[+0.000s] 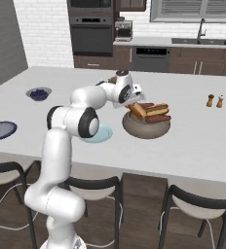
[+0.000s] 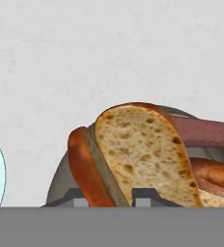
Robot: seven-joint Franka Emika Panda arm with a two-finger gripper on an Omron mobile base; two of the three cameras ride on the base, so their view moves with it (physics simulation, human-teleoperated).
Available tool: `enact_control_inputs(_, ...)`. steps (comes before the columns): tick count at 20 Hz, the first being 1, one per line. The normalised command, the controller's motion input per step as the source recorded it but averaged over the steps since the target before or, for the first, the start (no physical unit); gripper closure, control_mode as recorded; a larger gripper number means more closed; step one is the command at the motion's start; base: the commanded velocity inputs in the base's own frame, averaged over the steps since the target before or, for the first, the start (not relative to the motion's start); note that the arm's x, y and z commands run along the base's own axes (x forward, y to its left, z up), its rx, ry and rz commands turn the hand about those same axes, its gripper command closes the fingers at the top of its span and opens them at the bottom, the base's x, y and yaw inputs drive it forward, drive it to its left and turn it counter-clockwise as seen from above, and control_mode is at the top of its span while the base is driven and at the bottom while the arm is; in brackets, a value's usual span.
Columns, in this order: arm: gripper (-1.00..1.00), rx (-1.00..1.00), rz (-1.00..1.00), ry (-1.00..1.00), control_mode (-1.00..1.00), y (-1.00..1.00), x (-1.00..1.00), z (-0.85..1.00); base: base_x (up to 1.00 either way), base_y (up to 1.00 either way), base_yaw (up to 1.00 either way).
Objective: Place one bun and one sausage from the bowl on each plate.
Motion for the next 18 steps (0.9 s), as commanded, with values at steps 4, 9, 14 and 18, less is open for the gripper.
enact_control_inputs(4,1.0,-0.19,-0.02,0.09,-1.0,0.57,0.01,0.92,0.0,0.0,0.0)
enact_control_inputs(9,1.0,-0.02,0.0,0.16,-1.0,0.89,-0.08,0.51,0.0,0.0,0.0)
enact_control_inputs(14,1.0,0.0,-0.06,0.16,-1.0,1.0,-0.31,0.01,0.0,0.0,0.0)
enact_control_inputs(18,1.0,0.12,-0.05,0.06,-1.0,0.77,-0.56,-0.26,0.0,0.0,0.0)
